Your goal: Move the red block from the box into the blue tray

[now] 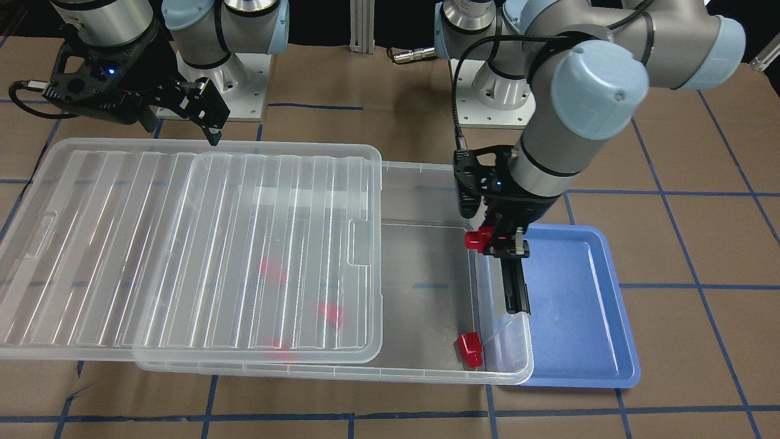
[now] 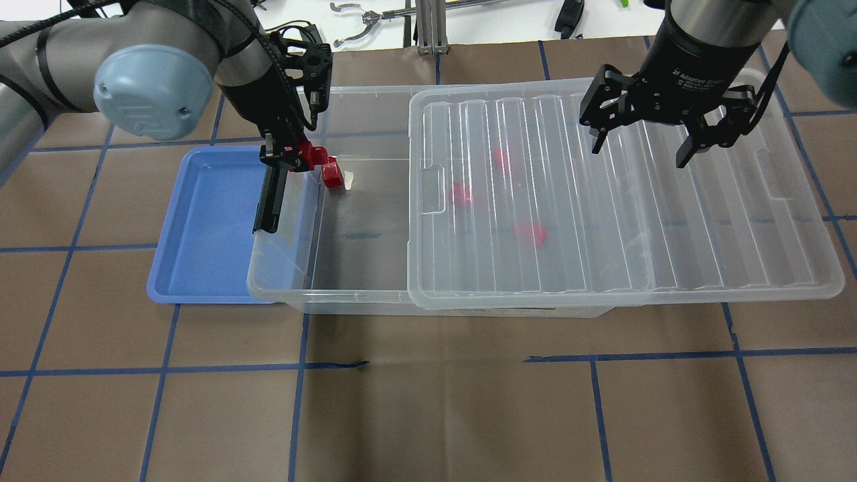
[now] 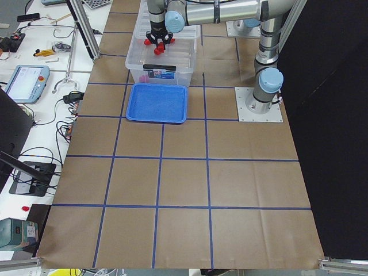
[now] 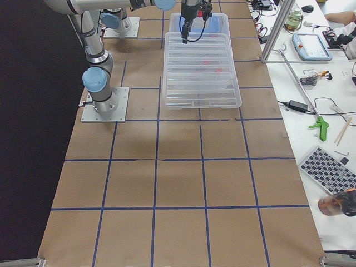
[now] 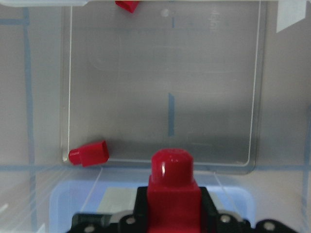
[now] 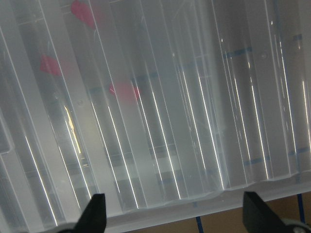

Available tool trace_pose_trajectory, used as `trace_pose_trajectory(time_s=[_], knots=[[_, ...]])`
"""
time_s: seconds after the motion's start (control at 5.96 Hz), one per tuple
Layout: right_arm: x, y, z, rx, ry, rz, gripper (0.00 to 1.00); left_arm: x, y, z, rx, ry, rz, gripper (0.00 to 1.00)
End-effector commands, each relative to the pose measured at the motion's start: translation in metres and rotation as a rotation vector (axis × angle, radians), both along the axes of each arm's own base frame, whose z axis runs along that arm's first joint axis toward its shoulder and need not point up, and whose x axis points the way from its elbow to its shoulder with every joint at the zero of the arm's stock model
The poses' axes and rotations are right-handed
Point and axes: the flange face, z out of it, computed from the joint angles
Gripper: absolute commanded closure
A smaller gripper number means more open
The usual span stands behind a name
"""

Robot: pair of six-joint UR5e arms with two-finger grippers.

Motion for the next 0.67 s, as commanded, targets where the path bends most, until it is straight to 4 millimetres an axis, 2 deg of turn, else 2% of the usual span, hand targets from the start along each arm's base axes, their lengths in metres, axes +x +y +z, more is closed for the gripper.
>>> trace_pose_trajectory(time_s=[0.0, 0.17, 0.34, 0.5], knots=[[-0.015, -0.007, -0.008, 0.004, 0.010, 0.083, 0.00, 0.095, -0.013, -0.004, 0.004, -0.013, -0.015, 0.93], [-0.051, -0.013, -0.010, 0.012, 0.038, 0.116, 0.00, 0.134, -0.015, -0.019, 0.032, -0.058, -0.013, 0.93], [-0.108, -0.019, -0.017, 0.031, 0.045, 0.148, 0.00, 0.156, -0.019, -0.035, 0.054, -0.053, -0.016, 0.93], [-0.171, -0.020, -0.032, 0.045, 0.028, 0.146, 0.00, 0.160, -0.023, -0.071, 0.071, -0.046, -0.028, 0.93]])
